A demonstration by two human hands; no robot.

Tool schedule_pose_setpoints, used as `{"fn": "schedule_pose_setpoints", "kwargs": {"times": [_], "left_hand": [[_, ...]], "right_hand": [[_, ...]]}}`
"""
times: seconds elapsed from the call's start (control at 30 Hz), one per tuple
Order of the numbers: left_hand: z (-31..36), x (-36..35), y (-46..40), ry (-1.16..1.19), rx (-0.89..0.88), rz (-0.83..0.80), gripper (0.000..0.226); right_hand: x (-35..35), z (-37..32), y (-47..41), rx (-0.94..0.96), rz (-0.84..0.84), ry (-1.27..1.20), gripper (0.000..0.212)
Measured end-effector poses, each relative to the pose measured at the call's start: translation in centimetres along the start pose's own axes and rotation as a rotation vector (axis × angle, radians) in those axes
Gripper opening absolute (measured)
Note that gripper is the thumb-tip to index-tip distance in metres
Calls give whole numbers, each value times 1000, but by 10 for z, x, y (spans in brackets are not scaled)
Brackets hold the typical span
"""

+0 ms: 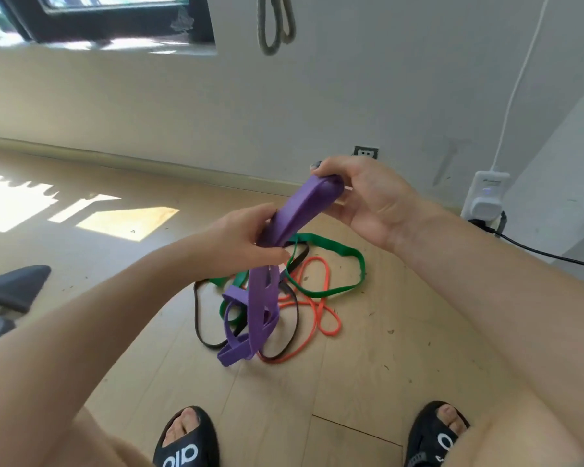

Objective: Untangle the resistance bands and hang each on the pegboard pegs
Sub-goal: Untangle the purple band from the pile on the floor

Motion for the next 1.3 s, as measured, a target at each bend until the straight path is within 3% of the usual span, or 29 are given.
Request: {"fn": "schedule_pose_setpoints", "kwargs": {"times": [0.17, 0.23, 0.3, 0.33, 0.4, 0.5, 0.57, 0.63, 0.77, 0.87, 1.0, 1.07, 1.17, 1.3], "left_hand": [[4, 26, 7, -35, -83, 99, 24], [4, 39, 12, -45, -106, 161, 13], [4, 47, 17, -7, -104, 178, 10], [5, 47, 19, 3, -98, 166, 11], [10, 41, 20, -67, -98, 126, 12], [28, 30, 24, -171, -142, 139, 21], [35, 30, 28, -113, -163, 156, 22], [37, 31, 30, -75, -169, 156, 20], [28, 26, 28, -23, -127, 96, 30], [18, 11, 27, 151, -123, -59, 38], [-2, -3, 17, 107, -30, -88, 27], [-4, 0, 13, 125, -22, -63, 24], [-5, 5, 15, 117, -29, -47, 27], [1, 18, 18, 340, -27, -125, 31]], "right_hand": [[21, -5, -9, -21, 99, -2, 17], [28, 1, -12, -55, 20, 195, 24], [35, 4, -10, -18, -45, 544, 56], [31, -1, -9, 61, -66, 718, 61], [3, -22, 0, 319, -109, 933, 51], [-50, -30, 22, 587, -263, 985, 36], [-68, -7, 29, 533, -433, 1075, 36], [-65, 14, 28, 386, -496, 1068, 30], [-59, 0, 15, 382, -361, 930, 19], [-52, -24, 11, 356, -228, 650, 9], [-21, -59, 1, 377, -13, 320, 13], [1, -55, -6, 348, 31, 357, 15], [37, -44, -16, 296, 71, 626, 21], [54, -36, -21, 270, 51, 744, 22]]}}
Point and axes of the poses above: each hand's wrist, its own y-axis away from the middle knuckle, its own x-axis out of the back of the hand, z = x × y, the point moved 10 cm from there along -y, towards the middle knuckle, and after that the axes turned 13 degrees about x, right-handed, at the moved point
